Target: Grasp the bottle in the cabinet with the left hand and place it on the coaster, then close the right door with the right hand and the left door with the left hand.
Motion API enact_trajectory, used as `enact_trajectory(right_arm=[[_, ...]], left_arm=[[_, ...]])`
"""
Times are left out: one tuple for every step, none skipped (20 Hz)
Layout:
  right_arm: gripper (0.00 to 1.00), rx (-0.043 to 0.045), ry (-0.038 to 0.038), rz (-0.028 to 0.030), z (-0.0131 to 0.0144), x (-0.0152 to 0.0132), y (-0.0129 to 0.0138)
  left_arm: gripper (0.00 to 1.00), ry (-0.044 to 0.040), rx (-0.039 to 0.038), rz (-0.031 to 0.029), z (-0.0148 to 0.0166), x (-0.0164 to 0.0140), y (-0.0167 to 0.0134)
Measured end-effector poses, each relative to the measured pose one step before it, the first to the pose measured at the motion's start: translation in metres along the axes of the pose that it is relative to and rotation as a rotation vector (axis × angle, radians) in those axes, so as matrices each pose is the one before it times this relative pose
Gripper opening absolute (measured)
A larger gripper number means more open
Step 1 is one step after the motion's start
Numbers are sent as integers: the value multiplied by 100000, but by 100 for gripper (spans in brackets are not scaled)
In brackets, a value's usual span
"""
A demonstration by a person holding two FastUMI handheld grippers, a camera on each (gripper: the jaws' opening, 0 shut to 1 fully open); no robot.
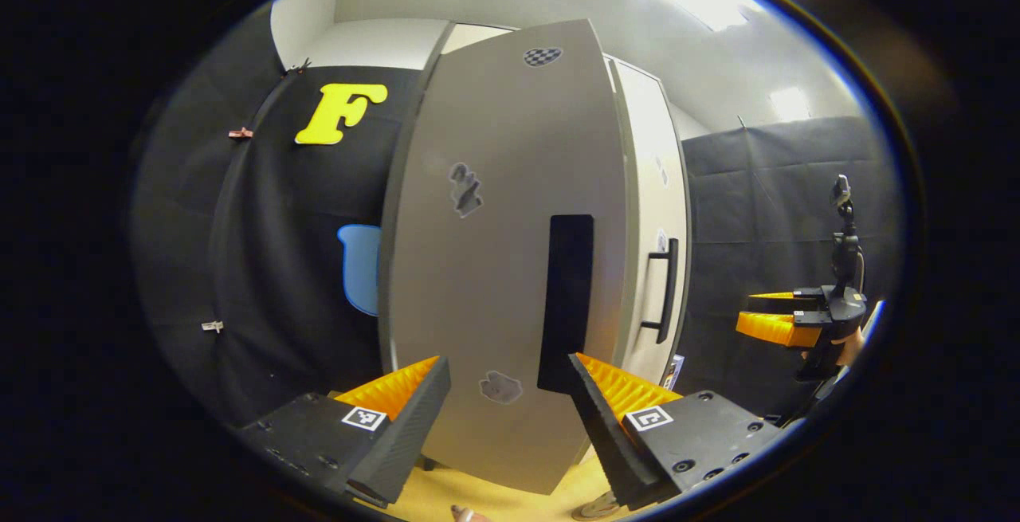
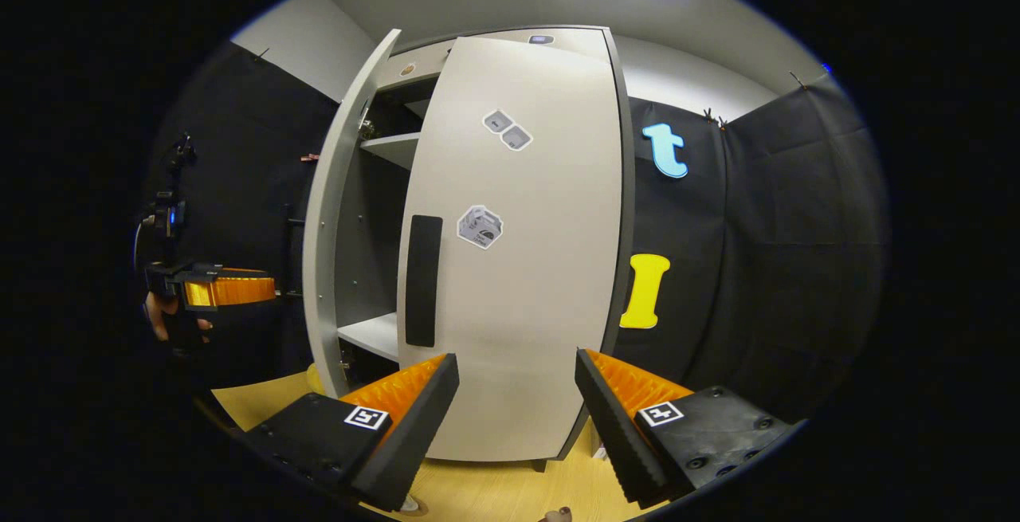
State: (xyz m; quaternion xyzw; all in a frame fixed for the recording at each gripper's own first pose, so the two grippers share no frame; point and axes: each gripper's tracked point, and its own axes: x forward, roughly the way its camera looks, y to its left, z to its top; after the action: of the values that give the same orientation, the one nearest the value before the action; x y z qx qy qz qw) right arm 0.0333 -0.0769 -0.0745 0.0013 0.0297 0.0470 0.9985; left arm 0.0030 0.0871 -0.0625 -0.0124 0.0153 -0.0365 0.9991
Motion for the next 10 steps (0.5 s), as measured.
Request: enact_trajectory(right_arm=[[98,580,-40,246,22,97,-185],[98,545,-111,400,-33,48,-206],[98,591,198,251,3,2,-108],[98,589,666,464,-112,34,-47],[98,288,-181,390,32,6,-13],[98,29,-670,53,192,40,-1],[98,39,-417,13,102,-72,46],[98,206,-209,5,86,-65,154],[98,390,-359,71,112,-117,286],[98,503,-331,161,163,-35,302]], left_arm=[[90,-121,637,-526,-45,118,-644],[94,406,29,-149,-34,-47,-569],[94,784,-283,-57,-253,-146,-490],[90,555,-266,164,-103,-167,-221],[94,138,-352,744,6,-131,64],[94,238,-308,473,-36,-209,-45],[94,54,-381,619,-51,-209,-31],[94,163,-468,352,-21,-66,-70],[93,-48,-737,230,13,2,-110],[93,-229,-1055,137,67,-21,-124]])
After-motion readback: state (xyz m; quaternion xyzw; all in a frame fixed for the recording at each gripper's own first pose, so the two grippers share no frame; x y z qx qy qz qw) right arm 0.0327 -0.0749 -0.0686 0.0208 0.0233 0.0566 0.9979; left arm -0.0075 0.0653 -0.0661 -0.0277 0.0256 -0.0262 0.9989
